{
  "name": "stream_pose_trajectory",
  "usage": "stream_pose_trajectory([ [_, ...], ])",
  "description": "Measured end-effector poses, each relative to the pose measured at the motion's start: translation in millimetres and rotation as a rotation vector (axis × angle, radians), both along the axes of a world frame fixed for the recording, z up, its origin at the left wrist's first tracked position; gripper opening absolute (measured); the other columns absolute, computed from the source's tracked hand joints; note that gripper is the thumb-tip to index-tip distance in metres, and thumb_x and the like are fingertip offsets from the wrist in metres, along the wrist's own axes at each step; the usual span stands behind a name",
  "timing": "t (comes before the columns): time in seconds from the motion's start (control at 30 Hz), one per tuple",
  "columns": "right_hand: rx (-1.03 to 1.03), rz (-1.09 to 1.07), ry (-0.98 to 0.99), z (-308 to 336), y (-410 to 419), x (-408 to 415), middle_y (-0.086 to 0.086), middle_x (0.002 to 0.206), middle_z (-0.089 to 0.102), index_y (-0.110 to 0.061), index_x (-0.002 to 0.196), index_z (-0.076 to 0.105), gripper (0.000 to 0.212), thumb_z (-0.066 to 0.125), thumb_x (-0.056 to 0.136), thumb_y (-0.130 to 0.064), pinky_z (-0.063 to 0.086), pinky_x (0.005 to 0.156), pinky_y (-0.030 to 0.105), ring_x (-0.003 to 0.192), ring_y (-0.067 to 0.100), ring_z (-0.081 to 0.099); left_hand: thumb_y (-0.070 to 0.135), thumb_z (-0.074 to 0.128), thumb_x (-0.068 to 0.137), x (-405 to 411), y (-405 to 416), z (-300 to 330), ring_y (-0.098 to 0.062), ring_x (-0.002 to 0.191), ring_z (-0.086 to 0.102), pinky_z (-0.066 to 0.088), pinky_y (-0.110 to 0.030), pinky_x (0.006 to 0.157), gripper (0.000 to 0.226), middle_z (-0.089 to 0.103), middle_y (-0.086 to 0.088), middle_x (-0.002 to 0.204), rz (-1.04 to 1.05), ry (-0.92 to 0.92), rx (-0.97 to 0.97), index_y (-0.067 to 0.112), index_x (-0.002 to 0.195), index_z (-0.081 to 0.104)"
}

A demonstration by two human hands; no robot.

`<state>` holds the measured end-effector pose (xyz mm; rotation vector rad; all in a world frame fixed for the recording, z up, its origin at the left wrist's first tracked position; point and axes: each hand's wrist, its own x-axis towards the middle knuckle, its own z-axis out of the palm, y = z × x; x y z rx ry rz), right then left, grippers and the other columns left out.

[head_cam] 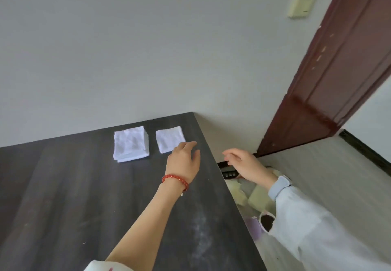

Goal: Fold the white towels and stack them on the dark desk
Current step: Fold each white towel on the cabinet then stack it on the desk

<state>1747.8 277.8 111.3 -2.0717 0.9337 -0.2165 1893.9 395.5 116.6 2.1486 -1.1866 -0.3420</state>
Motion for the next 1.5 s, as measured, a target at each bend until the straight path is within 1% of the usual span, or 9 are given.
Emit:
stream_pose_trajectory([
  [0.17, 0.100, -0.201, -0.007, -1.8, 36.5, -161.4, 0.011, 0.091, 0.065, -0.001, 0.097, 0.062, 0.021, 0.043, 0.095, -0.011, 0.049, 0.083, 0.032, 0.080, 0.012, 0.058, 0.021, 0.046, 0.093, -132.5, -2.8, 3.3, -0.026, 0.109, 0.054, 0.044, -0.037, 0.092, 0.032, 0.054, -0.007, 0.123, -0.223, 0.025, -0.011, 0.012, 0.123, 0.055],
  [0.27, 0.112, -0.416, 0.017, 1.5, 51.5, -275.4, 0.003, 0.094, 0.062, -0.014, 0.100, 0.059, 0.016, 0.044, 0.096, -0.014, 0.043, 0.065, 0.007, 0.083, 0.015, 0.057, 0.022, 0.046, 0.092, -229.0, -28.8, 5.9, -0.029, 0.106, 0.056, 0.046, -0.039, 0.089, 0.032, 0.055, -0.009, 0.121, -0.445, 0.034, 0.049, 0.014, 0.121, 0.056],
  [0.33, 0.112, -0.561, 0.032, 0.5, 54.4, -349.7, 0.009, 0.102, 0.062, -0.007, 0.111, 0.058, 0.023, 0.041, 0.097, -0.013, 0.040, 0.058, 0.004, 0.083, 0.016, 0.057, 0.028, 0.043, 0.090, -294.3, -49.9, 8.1, -0.030, 0.110, 0.054, 0.044, -0.038, 0.092, 0.037, 0.054, -0.009, 0.123, -0.581, 0.009, 0.070, 0.016, 0.123, 0.055],
  [0.63, -0.021, -1.167, -0.063, 9.4, 55.2, -678.7, 0.007, 0.100, 0.060, -0.003, 0.115, 0.058, 0.027, 0.042, 0.096, -0.013, 0.045, 0.095, 0.040, 0.101, 0.028, 0.059, 0.025, 0.043, 0.094, -644.8, -141.4, 20.6, -0.020, 0.117, 0.049, 0.039, -0.036, 0.101, 0.034, 0.051, -0.005, 0.129, -1.134, -0.094, 0.004, 0.015, 0.126, 0.051],
  [0.7, -0.036, -1.268, -0.062, 12.3, 52.2, -757.5, 0.010, 0.105, 0.062, -0.005, 0.114, 0.060, 0.027, 0.043, 0.095, -0.014, 0.045, 0.096, 0.040, 0.102, 0.029, 0.059, 0.026, 0.042, 0.095, -732.0, -155.4, 23.2, -0.019, 0.118, 0.049, 0.039, -0.034, 0.101, 0.035, 0.050, -0.004, 0.130, -1.212, -0.095, 0.004, 0.016, 0.127, 0.051],
  [0.93, -0.064, -1.471, 0.006, 33.9, 40.1, -1003.6, 0.008, 0.106, 0.064, -0.009, 0.113, 0.060, 0.027, 0.040, 0.095, -0.015, 0.046, 0.083, 0.030, 0.096, 0.024, 0.062, 0.024, 0.040, 0.095, -1008.3, -188.6, 41.4, -0.019, 0.114, 0.050, 0.040, -0.033, 0.099, 0.034, 0.051, -0.003, 0.127, -1.429, -0.062, 0.031, 0.014, 0.125, 0.052],
  [1.07, -0.050, -1.564, -0.038, 34.4, 27.3, -1100.9, 0.006, 0.098, 0.064, -0.009, 0.109, 0.062, 0.025, 0.041, 0.094, -0.013, 0.050, 0.086, 0.034, 0.089, 0.021, 0.062, 0.023, 0.042, 0.094, -1115.6, -215.5, 41.1, -0.018, 0.113, 0.051, 0.040, -0.036, 0.099, 0.033, 0.052, -0.002, 0.127, -1.496, -0.055, 0.046, 0.015, 0.124, 0.053],
  [1.37, -0.052, -1.645, -0.030, 8.2, -57.9, -1312.9, 0.000, 0.088, 0.063, -0.009, 0.106, 0.063, 0.024, 0.042, 0.094, -0.011, 0.042, 0.073, 0.021, 0.076, 0.015, 0.060, 0.020, 0.046, 0.092, -1347.5, -334.7, 3.1, -0.019, 0.109, 0.054, 0.041, -0.027, 0.093, 0.031, 0.058, -0.004, 0.122, -1.579, -0.052, 0.053, 0.013, 0.120, 0.057],
  [1.5, -0.045, -1.703, -0.042, 2.3, -123.7, -1413.3, 0.001, 0.080, 0.062, -0.011, 0.097, 0.064, 0.021, 0.044, 0.091, -0.007, 0.045, 0.079, 0.029, 0.073, 0.018, 0.058, 0.018, 0.046, 0.091, -1454.0, -401.0, -11.1, -0.021, 0.106, 0.055, 0.040, -0.027, 0.091, 0.029, 0.059, -0.006, 0.117, -1.574, -0.026, 0.116, 0.012, 0.117, 0.058],
])
